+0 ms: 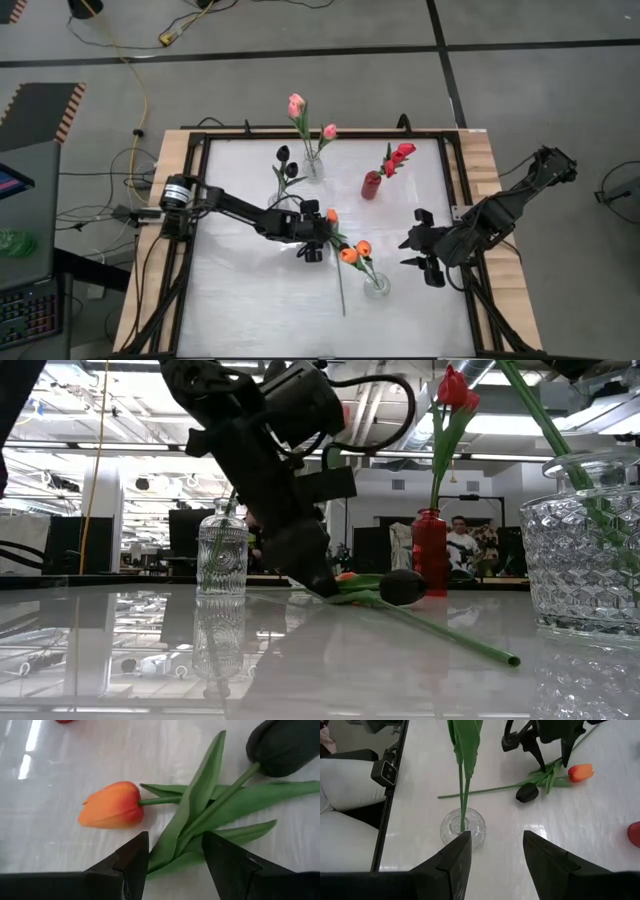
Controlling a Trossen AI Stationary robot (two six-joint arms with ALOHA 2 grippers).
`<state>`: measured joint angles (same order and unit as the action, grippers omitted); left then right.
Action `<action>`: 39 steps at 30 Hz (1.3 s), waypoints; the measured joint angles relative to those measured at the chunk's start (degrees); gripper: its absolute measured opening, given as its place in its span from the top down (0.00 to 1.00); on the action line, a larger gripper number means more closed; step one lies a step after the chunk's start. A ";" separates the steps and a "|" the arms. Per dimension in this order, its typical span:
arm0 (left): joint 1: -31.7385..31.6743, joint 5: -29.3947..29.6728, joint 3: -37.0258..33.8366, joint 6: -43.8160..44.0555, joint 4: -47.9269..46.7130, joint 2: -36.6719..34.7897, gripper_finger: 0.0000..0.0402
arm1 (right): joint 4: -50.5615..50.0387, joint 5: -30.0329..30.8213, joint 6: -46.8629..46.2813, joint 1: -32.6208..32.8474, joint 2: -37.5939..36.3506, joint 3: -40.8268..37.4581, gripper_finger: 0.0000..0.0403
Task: Sort flowers into vase by color
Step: Put the black tulip into the middle transparent vase
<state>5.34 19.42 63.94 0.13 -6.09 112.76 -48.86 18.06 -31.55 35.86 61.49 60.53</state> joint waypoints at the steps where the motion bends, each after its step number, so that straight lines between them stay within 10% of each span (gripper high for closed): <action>1: -0.24 -0.71 0.04 0.23 0.02 0.30 0.56 | -0.01 0.00 0.00 0.00 0.00 0.00 0.49; 18: -0.61 -4.18 0.07 4.04 0.09 0.50 0.91 | -0.01 0.00 0.00 0.00 0.00 0.00 0.49; 39: -0.59 -4.05 -0.15 9.55 -0.96 -7.19 0.94 | -0.14 -0.02 0.00 0.00 0.00 -0.04 0.49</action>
<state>4.75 15.38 63.79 9.68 -7.05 105.56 -49.00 18.05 -31.55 35.86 61.49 60.49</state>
